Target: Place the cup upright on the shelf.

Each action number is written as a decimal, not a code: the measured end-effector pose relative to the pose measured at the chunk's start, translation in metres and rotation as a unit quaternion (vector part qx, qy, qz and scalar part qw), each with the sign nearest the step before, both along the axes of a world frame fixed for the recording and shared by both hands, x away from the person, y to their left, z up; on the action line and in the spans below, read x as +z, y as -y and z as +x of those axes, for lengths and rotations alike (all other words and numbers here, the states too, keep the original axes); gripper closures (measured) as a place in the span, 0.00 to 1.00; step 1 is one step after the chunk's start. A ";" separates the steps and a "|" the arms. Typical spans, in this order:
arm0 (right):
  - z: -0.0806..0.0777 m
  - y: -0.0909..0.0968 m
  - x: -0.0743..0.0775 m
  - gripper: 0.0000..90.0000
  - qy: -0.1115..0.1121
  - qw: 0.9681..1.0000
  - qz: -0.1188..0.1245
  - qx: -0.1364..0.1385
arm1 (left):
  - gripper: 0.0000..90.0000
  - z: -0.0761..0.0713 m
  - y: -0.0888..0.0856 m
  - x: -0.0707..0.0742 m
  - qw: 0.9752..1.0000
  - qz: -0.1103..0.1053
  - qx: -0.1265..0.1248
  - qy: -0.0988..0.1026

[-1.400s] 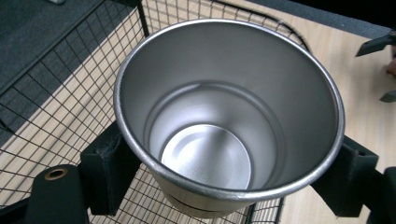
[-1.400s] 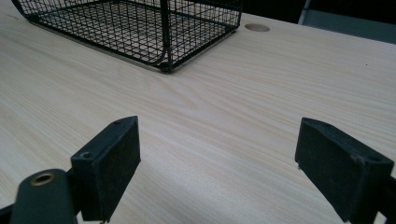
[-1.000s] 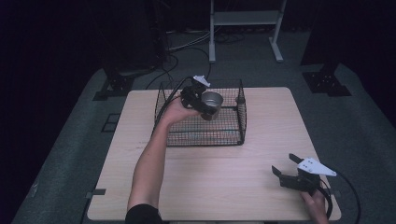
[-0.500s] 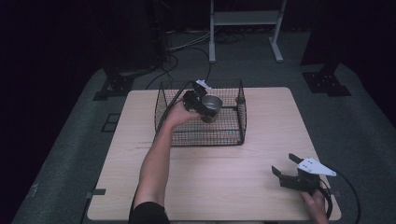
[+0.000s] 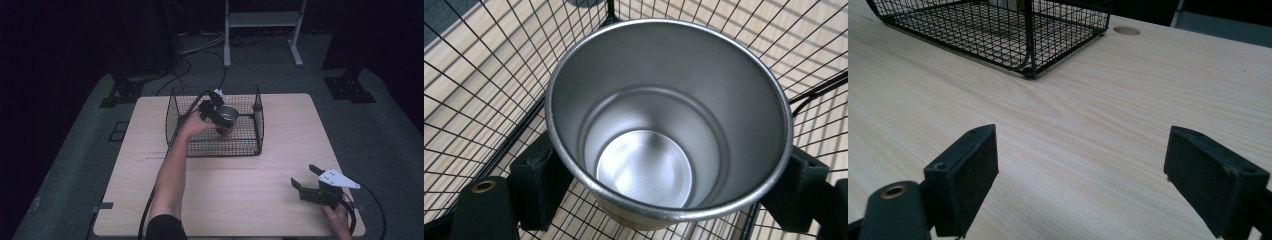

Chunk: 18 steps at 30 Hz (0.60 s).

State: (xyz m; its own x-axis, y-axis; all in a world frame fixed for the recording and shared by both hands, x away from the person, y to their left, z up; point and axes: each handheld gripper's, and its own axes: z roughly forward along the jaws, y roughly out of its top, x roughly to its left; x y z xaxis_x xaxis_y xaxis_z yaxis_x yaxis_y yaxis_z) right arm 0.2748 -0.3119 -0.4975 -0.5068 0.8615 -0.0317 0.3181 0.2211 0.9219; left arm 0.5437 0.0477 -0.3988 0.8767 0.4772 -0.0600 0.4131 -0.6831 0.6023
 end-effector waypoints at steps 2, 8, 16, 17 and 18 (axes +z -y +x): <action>0.000 0.000 0.000 0.15 0.000 1.000 0.000 0.000 | 0.20 0.000 0.001 -0.002 1.000 0.004 0.001 -0.003; 0.000 0.000 0.000 0.15 0.000 1.000 0.001 0.001 | 0.20 0.002 0.003 -0.008 1.000 0.021 0.005 -0.007; 0.000 0.000 0.000 0.15 0.000 1.000 0.001 0.001 | 0.20 0.005 0.001 -0.015 0.999 0.042 0.013 -0.017; 0.000 0.000 0.000 0.15 0.000 1.000 0.001 0.001 | 0.20 0.006 0.000 -0.016 0.999 0.043 0.014 -0.017; 0.000 0.000 0.000 0.15 0.000 1.000 0.001 0.001 | 0.20 0.006 0.000 -0.016 0.999 0.044 0.015 -0.018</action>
State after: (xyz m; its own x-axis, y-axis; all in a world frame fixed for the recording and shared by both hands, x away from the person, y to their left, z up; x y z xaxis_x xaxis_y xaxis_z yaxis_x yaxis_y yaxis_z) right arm 0.2747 -0.3121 -0.4975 -0.5086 0.8605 -0.0299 0.3175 0.2198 0.9224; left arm 0.5502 0.0479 -0.4151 0.8596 0.5088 -0.0475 0.4550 -0.7196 0.5245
